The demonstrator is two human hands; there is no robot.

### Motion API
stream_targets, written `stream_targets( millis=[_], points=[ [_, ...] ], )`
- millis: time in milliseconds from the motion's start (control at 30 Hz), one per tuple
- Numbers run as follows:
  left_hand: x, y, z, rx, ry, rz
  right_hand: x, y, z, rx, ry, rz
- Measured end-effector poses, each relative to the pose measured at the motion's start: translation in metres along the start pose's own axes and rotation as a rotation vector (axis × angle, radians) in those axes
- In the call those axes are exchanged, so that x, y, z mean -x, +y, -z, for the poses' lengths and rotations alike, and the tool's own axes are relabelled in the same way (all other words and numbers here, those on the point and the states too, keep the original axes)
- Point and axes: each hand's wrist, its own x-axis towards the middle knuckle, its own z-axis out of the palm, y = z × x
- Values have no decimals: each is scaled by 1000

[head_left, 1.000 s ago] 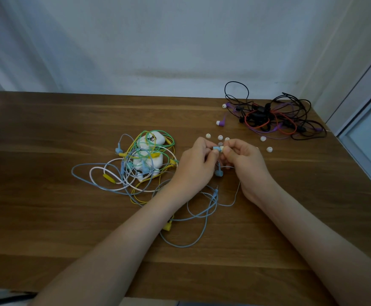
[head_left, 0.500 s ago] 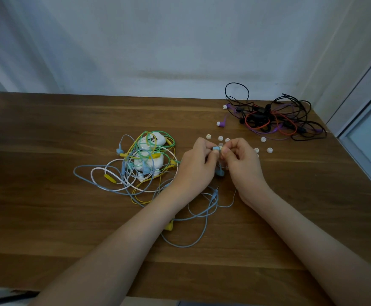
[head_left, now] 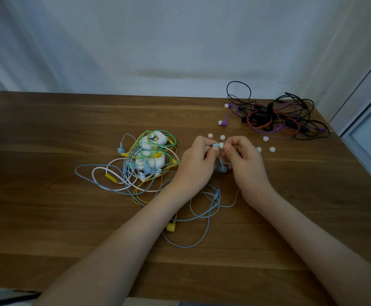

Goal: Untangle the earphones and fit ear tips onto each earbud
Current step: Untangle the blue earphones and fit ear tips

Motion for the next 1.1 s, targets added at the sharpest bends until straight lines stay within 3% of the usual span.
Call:
stream_targets(
  millis=[400, 667, 767, 933, 1100],
  points=[
    [-3, 0, 5, 290, -80, 123, -5, 3, 2, -35, -11, -13],
    [-3, 3, 10, 364, -140, 186, -2, -4, 8, -79, -148, 50],
    [-2, 6, 9, 382, -140, 230, -2, -4, 11, 102, -215, 64],
    [-4, 9, 13, 461, -65, 302, -3, -8, 19, 533, -535, 195],
    [-3, 8, 12, 514, -40, 269, -5, -8, 20, 721, -560, 274]
  ],
)
